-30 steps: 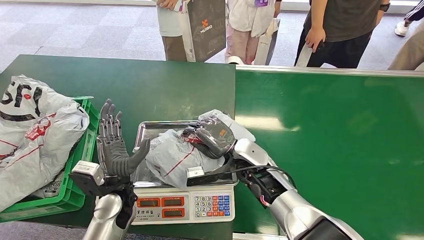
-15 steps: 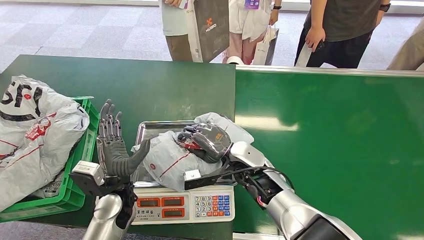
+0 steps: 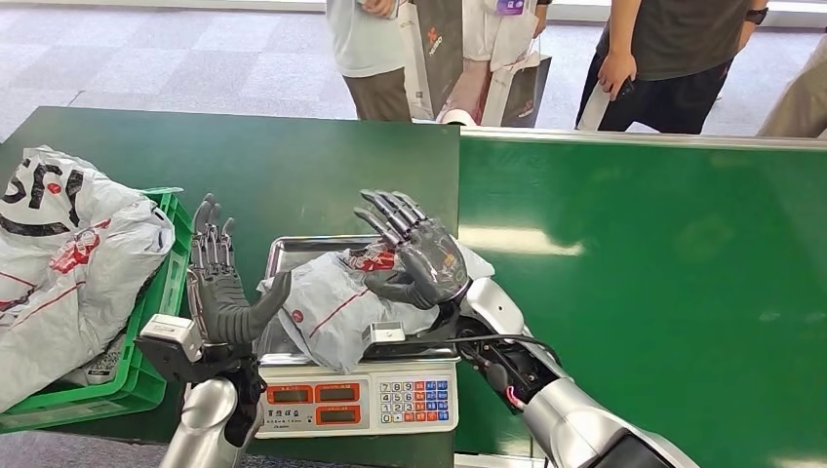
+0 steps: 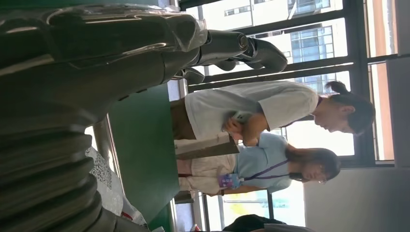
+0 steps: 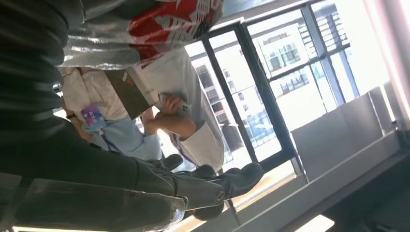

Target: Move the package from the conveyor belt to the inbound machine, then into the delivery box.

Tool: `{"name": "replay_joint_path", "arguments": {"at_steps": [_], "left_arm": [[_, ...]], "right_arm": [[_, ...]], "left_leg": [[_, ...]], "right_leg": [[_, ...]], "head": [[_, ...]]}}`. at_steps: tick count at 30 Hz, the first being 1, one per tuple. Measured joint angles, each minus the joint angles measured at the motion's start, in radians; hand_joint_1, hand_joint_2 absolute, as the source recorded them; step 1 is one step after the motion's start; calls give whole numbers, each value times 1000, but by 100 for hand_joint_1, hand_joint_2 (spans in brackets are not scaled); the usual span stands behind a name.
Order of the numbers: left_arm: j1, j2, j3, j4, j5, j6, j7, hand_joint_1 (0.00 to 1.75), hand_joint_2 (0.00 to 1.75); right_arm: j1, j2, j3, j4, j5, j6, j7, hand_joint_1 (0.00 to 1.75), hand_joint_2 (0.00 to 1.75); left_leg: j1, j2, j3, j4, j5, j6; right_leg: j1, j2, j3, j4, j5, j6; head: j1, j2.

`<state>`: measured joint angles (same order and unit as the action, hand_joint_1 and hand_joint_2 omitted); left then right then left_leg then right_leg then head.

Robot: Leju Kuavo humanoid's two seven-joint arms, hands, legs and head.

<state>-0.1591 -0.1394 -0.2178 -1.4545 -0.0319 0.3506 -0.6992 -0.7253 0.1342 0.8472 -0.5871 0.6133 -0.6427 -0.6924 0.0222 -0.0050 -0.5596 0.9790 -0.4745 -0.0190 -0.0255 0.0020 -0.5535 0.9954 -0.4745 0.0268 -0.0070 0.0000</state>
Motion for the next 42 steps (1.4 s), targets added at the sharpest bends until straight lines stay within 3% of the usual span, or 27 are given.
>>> {"name": "replay_joint_path", "arguments": {"at_steps": [8, 22, 30, 37, 42], "left_arm": [[5, 3, 4, -17, 10, -16, 0, 0, 175], [7, 4, 7, -22, 9, -14, 0, 0, 175], [31, 8, 13, -43, 5, 6, 0, 0, 175], [45, 9, 20, -58, 4, 13, 0, 0, 175], [73, 13, 30, -82, -4, 28, 0, 0, 175]], "right_arm": [[62, -69, -25, -201, -156, -22, 0, 0, 175], [114, -131, -72, -393, -214, -13, 0, 0, 175], [220, -159, -225, -619, -393, 116, -1, 0, 175], [282, -175, -319, -713, -413, 155, 0, 0, 175], [361, -196, -413, -747, -416, 247, 24, 0, 175]], "left_leg": [[0, 0, 0, 0, 0, 0], [0, 0, 0, 0, 0, 0], [0, 0, 0, 0, 0, 0], [0, -1, 0, 0, 0, 0], [0, -1, 0, 0, 0, 0]], "right_leg": [[0, 0, 0, 0, 0, 0], [0, 0, 0, 0, 0, 0], [0, 0, 0, 0, 0, 0], [0, 0, 0, 0, 0, 0], [0, 0, 0, 0, 0, 0]], "head": [[0, 0], [0, 0], [0, 0], [0, 0], [0, 0]]}}
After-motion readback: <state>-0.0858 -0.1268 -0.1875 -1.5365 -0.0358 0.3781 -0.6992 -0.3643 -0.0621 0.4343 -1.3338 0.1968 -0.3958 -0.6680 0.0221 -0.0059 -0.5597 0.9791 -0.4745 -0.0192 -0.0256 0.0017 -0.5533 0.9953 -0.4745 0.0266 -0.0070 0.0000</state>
